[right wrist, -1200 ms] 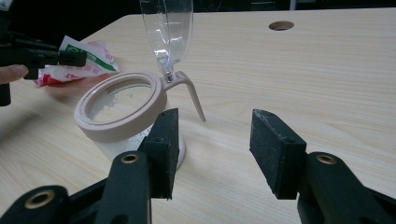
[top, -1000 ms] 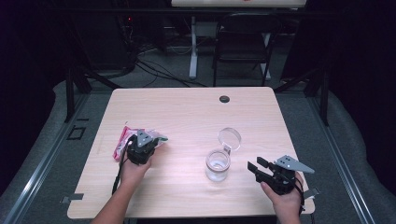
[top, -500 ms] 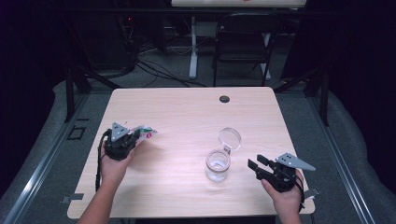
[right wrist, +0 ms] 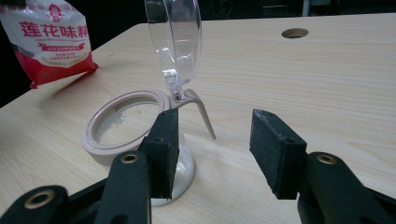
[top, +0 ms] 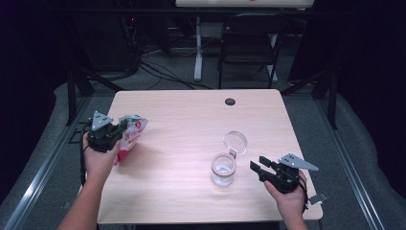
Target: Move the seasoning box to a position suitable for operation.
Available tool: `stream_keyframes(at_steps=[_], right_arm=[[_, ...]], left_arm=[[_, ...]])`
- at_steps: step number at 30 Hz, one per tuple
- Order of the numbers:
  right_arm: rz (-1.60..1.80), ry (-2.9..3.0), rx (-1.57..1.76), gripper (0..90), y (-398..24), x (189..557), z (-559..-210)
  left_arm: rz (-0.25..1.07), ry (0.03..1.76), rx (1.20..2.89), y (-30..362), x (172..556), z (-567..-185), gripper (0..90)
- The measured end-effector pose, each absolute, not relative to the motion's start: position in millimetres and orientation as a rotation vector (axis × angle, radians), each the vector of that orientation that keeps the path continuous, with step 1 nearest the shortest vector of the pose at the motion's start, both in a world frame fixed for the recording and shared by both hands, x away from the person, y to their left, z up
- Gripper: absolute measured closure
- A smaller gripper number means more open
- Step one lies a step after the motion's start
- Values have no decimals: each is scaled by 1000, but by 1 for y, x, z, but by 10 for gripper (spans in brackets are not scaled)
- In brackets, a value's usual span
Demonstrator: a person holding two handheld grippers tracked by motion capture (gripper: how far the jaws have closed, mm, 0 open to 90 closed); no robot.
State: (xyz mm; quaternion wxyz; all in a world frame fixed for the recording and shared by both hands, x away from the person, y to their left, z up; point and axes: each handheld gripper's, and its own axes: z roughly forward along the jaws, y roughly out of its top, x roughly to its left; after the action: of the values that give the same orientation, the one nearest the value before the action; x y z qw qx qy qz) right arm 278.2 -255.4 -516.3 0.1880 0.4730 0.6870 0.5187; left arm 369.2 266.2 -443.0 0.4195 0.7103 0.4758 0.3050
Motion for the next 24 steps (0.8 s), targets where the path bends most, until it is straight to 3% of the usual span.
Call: stream_keyframes(at_steps=[11, 24], right_arm=[[1462, 1937, 1327, 524, -256, 278, -515], [1467, 1925, 1327, 524, -256, 278, -515]], left_arm=[[789, 1171, 1780, 272, 369, -415, 900], [714, 1054, 1803, 240, 359, -397, 900]])
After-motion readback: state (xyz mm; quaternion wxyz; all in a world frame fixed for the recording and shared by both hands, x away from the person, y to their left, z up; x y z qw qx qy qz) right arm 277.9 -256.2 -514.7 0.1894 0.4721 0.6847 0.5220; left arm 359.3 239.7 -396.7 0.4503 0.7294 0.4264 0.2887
